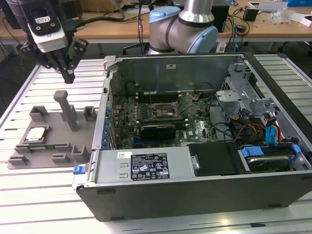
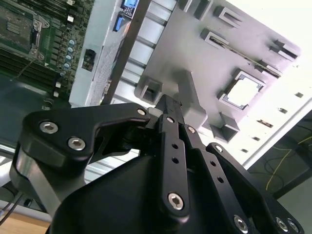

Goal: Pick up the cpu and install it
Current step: 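Reach for the cpu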

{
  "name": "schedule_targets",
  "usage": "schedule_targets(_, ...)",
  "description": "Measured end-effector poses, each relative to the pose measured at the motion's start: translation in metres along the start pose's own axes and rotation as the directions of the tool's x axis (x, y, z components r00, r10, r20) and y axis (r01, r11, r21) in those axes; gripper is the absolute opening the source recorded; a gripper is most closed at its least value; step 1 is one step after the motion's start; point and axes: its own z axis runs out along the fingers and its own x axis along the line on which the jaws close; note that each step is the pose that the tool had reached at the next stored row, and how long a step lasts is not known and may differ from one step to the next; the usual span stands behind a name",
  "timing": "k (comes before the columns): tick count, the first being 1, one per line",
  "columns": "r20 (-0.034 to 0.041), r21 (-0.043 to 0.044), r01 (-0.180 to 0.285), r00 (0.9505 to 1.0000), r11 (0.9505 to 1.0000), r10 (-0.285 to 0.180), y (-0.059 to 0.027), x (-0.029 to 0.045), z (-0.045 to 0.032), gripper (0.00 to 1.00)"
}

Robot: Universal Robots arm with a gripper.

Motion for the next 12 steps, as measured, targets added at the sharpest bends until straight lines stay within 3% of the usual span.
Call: schedule_targets(12, 0.0, 0.0, 0.0, 1.0, 1.0, 0.0, 0.0028, 0.0298, 0.0074, 0.11)
